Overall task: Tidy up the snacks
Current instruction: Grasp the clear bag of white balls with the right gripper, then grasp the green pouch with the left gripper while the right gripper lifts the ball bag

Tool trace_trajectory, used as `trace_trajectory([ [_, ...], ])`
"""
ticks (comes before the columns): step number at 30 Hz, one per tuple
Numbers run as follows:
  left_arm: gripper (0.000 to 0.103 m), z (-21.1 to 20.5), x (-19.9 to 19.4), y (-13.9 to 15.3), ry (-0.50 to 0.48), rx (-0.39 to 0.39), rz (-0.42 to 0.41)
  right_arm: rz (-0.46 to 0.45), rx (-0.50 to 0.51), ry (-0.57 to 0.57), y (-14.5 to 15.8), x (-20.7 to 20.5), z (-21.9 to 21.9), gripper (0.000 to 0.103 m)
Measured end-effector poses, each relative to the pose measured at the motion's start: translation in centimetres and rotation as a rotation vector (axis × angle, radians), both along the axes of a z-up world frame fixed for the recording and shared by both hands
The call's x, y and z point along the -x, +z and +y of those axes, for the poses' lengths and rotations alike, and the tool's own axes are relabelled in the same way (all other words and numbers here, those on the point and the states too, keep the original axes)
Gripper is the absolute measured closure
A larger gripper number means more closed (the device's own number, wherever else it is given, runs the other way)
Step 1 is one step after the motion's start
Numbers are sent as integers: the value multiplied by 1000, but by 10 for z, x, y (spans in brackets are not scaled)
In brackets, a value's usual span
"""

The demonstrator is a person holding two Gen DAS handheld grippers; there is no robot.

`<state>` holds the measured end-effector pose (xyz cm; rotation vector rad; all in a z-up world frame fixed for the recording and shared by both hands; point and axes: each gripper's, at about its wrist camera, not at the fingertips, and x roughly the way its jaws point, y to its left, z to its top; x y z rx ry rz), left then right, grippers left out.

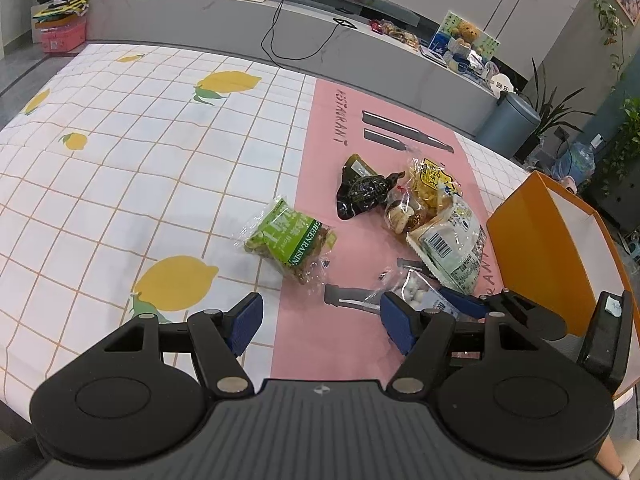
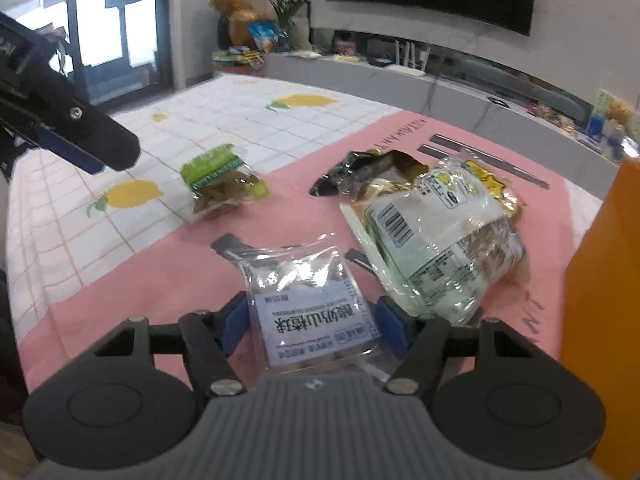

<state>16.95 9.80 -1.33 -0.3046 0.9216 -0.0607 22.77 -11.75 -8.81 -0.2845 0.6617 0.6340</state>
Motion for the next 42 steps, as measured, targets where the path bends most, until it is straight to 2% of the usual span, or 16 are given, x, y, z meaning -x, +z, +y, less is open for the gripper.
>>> trace_trajectory([
  [4, 24, 0, 0, 0, -2, -1, 0, 6, -3, -7, 0, 1, 0, 39],
  [7, 24, 0, 1, 0, -1, -3, -2, 57, -20, 13, 2, 0, -2, 33],
  [8, 24, 0, 0, 0, -1, -3, -2, 79, -33, 42, 2, 1, -3, 26],
  [9, 24, 0, 0, 0, -2, -3, -2, 99, -39, 67, 2, 1, -3, 12],
  [11, 24, 0, 0, 0, -4, -3, -3, 125, -43, 120, -1, 3, -3, 3],
  [16, 24, -3, 4, 5, -9, -52, -39, 76, 6, 166, -5, 11, 0, 3],
  [26, 24, 2, 2, 4, 4, -21, -21, 48, -15, 96, -6, 10, 6, 3],
  [29, 24, 2, 3, 4, 6, -18, -20, 36, -13, 52, -6, 10, 8, 8],
  [30, 24, 2, 3, 4, 6, -18, -20, 22, -19, 37, -4, 10, 6, 23],
  [32, 24, 2, 3, 4, 5, -18, -21, 1, -18, 1, 1, 10, 3, 44],
  [36, 24, 4, 2, 6, 4, -14, -26, -19, 9, -29, 1, 11, 2, 46],
  [42, 24, 6, -3, 7, -14, -21, -34, -38, -38, -57, 19, 19, 0, 46],
])
